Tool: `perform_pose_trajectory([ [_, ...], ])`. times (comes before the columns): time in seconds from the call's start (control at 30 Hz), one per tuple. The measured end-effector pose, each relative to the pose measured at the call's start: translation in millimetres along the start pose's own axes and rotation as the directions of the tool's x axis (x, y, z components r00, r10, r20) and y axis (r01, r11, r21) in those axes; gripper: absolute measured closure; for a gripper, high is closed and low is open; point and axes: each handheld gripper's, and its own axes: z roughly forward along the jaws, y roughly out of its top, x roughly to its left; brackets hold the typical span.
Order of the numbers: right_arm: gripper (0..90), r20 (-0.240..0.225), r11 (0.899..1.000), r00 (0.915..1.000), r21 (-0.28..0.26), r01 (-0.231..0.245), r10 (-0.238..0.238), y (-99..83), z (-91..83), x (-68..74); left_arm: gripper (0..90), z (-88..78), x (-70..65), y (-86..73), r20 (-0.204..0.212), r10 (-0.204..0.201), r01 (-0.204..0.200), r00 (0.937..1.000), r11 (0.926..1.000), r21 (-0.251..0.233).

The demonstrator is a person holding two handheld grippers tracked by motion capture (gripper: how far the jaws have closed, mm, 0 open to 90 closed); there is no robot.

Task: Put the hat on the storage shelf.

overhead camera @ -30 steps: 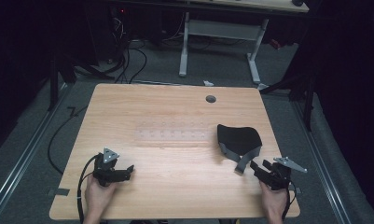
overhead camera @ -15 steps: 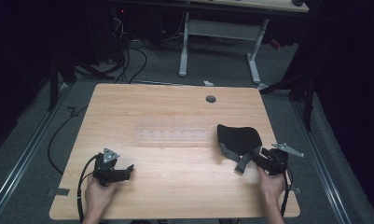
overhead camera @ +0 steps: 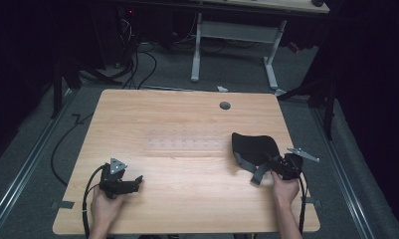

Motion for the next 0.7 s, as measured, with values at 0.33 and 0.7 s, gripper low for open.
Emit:
perform_pose_trajectory([
  [0.33, 67.8, -0.025, 0.999, 0.9994, 0.024, 0.023, -0.022, -4.9, 8.4, 2.3, 14.1, 0.0, 0.0, 0.0, 0.0, 0.0, 0.0, 1.0, 1.0, 0.0],
  [0.7, 85.4, -0.113, 1.0, 0.9935, -0.003, 0.013, -0.014, -7.0, -2.4, 1.1, 14.0, 0.1, -0.1, 0.0, 0.0, -0.001, 0.001, 1.0, 1.0, 0.0],
])
